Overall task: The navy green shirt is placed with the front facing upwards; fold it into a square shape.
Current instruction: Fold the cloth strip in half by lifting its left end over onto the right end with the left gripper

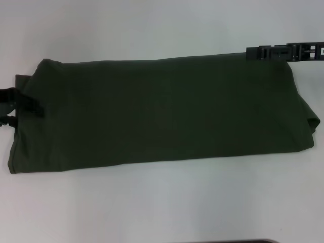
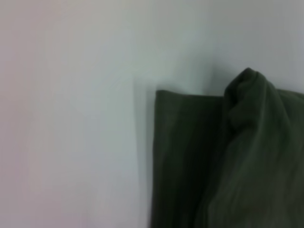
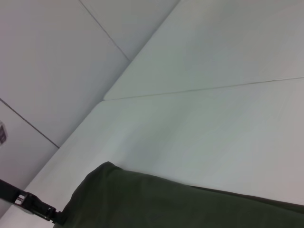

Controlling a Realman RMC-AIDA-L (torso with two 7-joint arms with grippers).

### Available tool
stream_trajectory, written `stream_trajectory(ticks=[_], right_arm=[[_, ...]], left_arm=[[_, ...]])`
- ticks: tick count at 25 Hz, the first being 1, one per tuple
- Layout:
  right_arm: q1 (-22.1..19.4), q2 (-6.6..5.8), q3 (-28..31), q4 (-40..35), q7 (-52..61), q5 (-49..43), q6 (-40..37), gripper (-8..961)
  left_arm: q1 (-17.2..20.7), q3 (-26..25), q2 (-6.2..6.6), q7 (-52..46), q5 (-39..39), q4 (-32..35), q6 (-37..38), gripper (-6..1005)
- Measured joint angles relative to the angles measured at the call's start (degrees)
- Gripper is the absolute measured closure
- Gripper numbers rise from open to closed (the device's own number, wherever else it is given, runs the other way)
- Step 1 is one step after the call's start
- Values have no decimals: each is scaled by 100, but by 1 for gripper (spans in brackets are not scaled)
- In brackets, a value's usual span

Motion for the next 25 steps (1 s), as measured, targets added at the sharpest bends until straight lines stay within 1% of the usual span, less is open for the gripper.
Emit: stream_trajectory(ticks=[13,25], right_arm=[[21,-4,-3,0,-6,0,20,150],[10,-4,-12,0,-8,0,19,150]], left_arm=[[-48,10,-51,54,-23,1,54,273],[-146,3,-146,165,-47,1,183,277]])
